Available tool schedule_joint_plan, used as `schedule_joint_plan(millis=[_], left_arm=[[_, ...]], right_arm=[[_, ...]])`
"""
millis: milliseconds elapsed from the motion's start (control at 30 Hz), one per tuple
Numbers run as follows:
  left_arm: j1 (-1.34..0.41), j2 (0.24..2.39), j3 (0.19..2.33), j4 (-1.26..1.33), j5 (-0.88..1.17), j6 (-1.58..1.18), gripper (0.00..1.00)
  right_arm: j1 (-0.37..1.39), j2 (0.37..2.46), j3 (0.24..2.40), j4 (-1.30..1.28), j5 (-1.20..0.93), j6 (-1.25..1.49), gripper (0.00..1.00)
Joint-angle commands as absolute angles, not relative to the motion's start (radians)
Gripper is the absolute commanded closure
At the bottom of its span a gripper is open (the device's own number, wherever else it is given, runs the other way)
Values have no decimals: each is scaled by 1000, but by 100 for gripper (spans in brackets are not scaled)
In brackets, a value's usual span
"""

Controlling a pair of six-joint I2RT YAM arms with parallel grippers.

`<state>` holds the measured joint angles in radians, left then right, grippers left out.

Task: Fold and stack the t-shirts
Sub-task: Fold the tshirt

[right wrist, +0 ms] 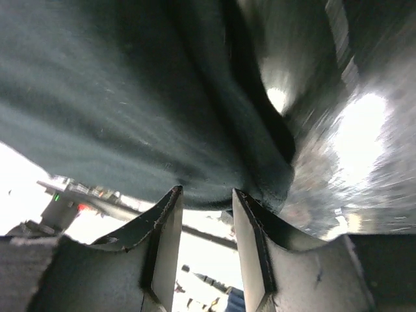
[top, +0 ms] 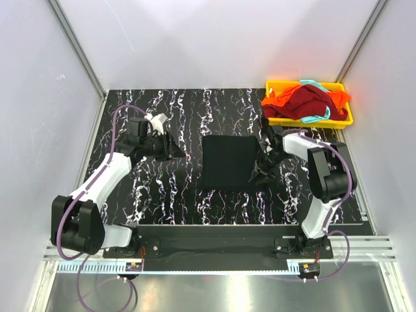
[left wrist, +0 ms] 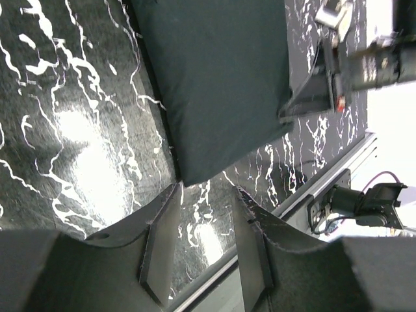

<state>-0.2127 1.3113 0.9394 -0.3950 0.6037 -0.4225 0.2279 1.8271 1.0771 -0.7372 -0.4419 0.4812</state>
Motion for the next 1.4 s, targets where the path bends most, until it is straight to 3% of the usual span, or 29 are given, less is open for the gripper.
schedule_joint_plan(millis=[0,333,533,633,767,900,1033,1167,1367], left_arm=[[-216,1318,948,-367,595,-417,58],[-206,1520,1126,-360,560,-400,58],[-166,1689,1278,-357,610,-390,58],[-144,1753,1345,-359,624,-388,59],[-133,1796,1387,-353,626,-400,59],[-133,1783,1370,-344,634,-420,60],[-129,1752,1321,-345,641,-417,60],[-111,1729,1293,-351,660,-394,61],[-95,1721,1295,-359,712,-376,60]], right_arm=[[224,1905,1201,-762,-172,411,55],[262,2219,1869,-1011,106,232,51],[291,2209,2071,-1081,170,210,45],[295,2130,2010,-1086,114,259,43],[366,2060,1867,-1003,-177,353,45],[485,2081,1806,-936,-250,388,59],[509,2089,1729,-910,-273,399,84],[512,2080,1649,-879,-285,390,90],[512,2037,1493,-822,-276,387,91]])
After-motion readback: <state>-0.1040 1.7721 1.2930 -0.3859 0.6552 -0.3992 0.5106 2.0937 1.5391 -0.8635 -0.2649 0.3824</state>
